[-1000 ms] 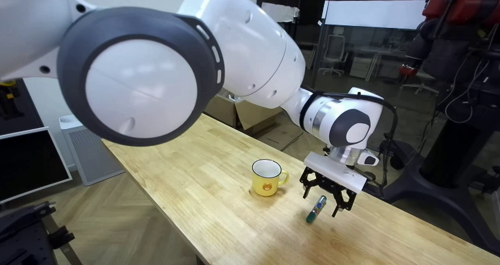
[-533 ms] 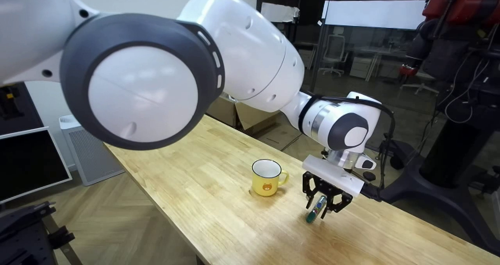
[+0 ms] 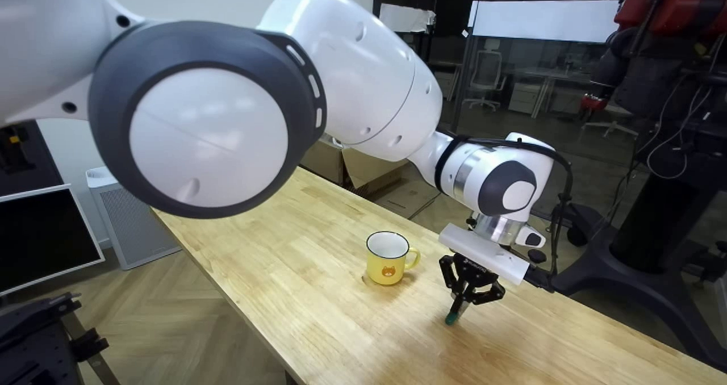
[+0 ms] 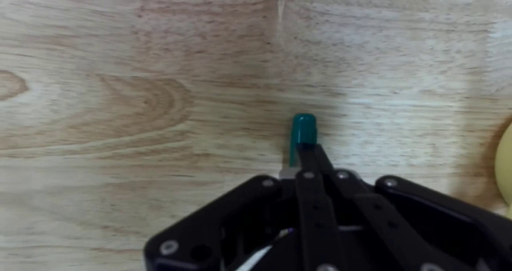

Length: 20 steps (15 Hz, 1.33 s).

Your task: Pick up the marker from the table and put it in the cup

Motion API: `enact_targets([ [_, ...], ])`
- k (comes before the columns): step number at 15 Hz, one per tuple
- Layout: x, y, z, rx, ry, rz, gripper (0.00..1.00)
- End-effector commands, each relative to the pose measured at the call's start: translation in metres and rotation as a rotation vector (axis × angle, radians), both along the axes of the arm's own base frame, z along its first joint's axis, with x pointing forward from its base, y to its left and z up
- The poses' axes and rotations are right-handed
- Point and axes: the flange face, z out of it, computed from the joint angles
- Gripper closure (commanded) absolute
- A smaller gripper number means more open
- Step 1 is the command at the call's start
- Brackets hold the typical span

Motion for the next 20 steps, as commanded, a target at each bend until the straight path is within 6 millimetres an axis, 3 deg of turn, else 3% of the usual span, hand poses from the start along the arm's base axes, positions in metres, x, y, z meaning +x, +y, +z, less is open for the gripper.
enact_targets([
  [1, -0.001, -0.004, -0.003, -0.01, 0.024, -0.021, 1.0],
  [7, 0.001, -0.004, 0.003, -0.018, 0.014, -0.019, 1.0],
  [8, 0.002, -0.003, 0.003, -0.017, 0.014, -0.018, 0.94],
  [9, 0.002, -0.003, 0.005, -0.018, 0.014, -0.018, 0.73],
  [20, 0.013, -0.001, 0.018, -0.066, -0.035, -0.033, 0.0],
])
